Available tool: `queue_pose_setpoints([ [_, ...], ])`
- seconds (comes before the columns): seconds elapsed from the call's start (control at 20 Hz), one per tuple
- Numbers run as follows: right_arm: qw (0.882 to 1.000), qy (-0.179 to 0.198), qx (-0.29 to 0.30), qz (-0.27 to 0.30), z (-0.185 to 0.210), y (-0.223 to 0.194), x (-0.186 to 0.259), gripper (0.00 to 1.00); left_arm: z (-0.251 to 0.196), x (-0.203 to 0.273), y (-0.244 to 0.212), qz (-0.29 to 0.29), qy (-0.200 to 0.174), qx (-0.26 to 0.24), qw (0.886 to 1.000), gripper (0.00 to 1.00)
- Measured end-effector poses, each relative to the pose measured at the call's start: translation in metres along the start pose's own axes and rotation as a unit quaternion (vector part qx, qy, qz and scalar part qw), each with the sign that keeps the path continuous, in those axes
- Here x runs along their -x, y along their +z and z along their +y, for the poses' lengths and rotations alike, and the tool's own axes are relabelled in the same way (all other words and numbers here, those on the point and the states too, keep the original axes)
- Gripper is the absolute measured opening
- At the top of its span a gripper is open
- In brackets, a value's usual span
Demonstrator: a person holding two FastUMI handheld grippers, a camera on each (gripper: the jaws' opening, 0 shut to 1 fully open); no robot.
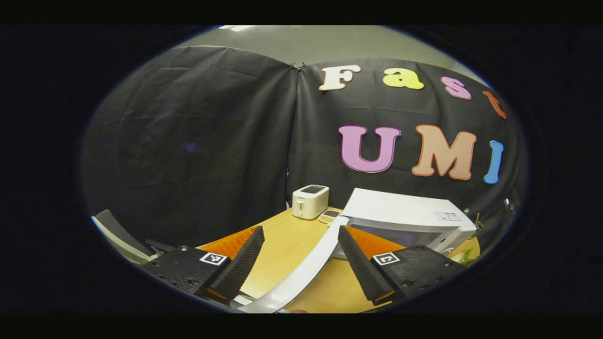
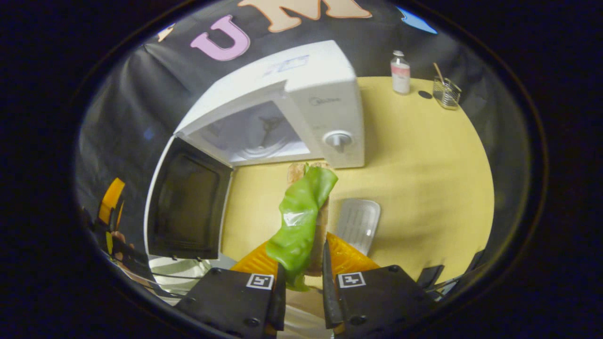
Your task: Open the microwave oven with the left hand, put the food in, and close the microwave oven.
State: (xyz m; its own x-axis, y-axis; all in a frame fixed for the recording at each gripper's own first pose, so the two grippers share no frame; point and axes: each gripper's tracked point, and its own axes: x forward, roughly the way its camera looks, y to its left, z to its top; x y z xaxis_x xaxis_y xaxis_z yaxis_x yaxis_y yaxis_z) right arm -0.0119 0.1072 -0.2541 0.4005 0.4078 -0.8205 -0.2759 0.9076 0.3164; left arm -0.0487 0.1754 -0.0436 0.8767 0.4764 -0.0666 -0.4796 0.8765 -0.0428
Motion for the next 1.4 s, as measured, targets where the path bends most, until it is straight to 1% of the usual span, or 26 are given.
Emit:
queue_pose_setpoints([
  [0.15,0.999,0.043,-0.022,-0.026,0.048,0.008,-0.009,0.35,0.009,-0.005,0.002,-0.001,-0.011,-0.011,1.000,0.96],
  [0.3,0.994,0.085,-0.053,-0.054,0.093,0.015,-0.023,0.35,0.019,-0.005,-0.002,0.010,-0.031,-0.009,0.999,0.96],
  [0.35,0.991,0.096,-0.064,-0.064,0.105,0.015,-0.028,0.35,0.023,-0.007,-0.002,0.012,-0.038,-0.008,0.999,0.96],
  [0.4,0.989,0.107,-0.071,-0.076,0.117,0.018,-0.034,0.35,0.029,-0.008,-0.002,0.012,-0.041,-0.008,0.999,0.94],
  [0.45,0.986,0.117,-0.078,-0.089,0.129,0.022,-0.041,0.35,0.035,-0.009,-0.001,0.010,-0.043,-0.008,0.999,0.96],
  [0.5,0.983,0.128,-0.084,-0.102,0.139,0.026,-0.048,0.35,0.043,-0.010,-0.003,0.011,-0.041,-0.009,0.999,0.96],
  [0.55,0.979,0.139,-0.088,-0.116,0.149,0.031,-0.055,0.35,0.050,-0.011,-0.003,0.013,-0.042,-0.011,0.999,0.94],
  [0.6,0.976,0.146,-0.094,-0.131,0.157,0.037,-0.062,0.35,0.055,-0.012,-0.005,0.013,-0.041,-0.014,0.999,0.96],
  [0.7,0.970,0.155,-0.106,-0.157,0.167,0.047,-0.077,0.35,0.067,-0.014,-0.007,0.014,-0.037,-0.021,0.999,0.96],
  [0.85,0.966,0.139,-0.105,-0.192,0.167,0.064,-0.099,0.35,0.080,-0.018,-0.011,0.018,-0.030,-0.020,0.999,0.96],
  [0.9,0.964,0.135,-0.106,-0.202,0.166,0.070,-0.107,0.35,0.082,-0.018,-0.012,0.020,-0.029,-0.019,0.999,0.94],
  [0.95,0.963,0.130,-0.107,-0.212,0.166,0.074,-0.113,0.35,0.085,-0.018,-0.013,0.021,-0.026,-0.018,0.999,0.96],
  [1.1,0.957,0.116,-0.104,-0.244,0.162,0.094,-0.130,0.35,0.091,-0.015,-0.017,0.028,-0.023,-0.016,0.999,0.96],
  [1.15,0.957,0.112,-0.101,-0.247,0.162,0.095,-0.136,0.34,0.093,-0.013,-0.020,0.031,-0.022,-0.018,0.999,0.94],
  [1.2,0.958,0.106,-0.097,-0.247,0.160,0.095,-0.145,0.34,0.097,-0.013,-0.021,0.033,-0.019,-0.020,0.999,0.96],
  [1.3,0.960,0.090,-0.088,-0.248,0.158,0.096,-0.161,0.35,0.103,-0.012,-0.022,0.035,-0.012,-0.020,0.999,0.96],
  [1.4,0.960,0.086,-0.093,-0.248,0.156,0.102,-0.175,0.35,0.110,-0.012,-0.024,0.038,-0.003,-0.018,0.999,0.96],
])
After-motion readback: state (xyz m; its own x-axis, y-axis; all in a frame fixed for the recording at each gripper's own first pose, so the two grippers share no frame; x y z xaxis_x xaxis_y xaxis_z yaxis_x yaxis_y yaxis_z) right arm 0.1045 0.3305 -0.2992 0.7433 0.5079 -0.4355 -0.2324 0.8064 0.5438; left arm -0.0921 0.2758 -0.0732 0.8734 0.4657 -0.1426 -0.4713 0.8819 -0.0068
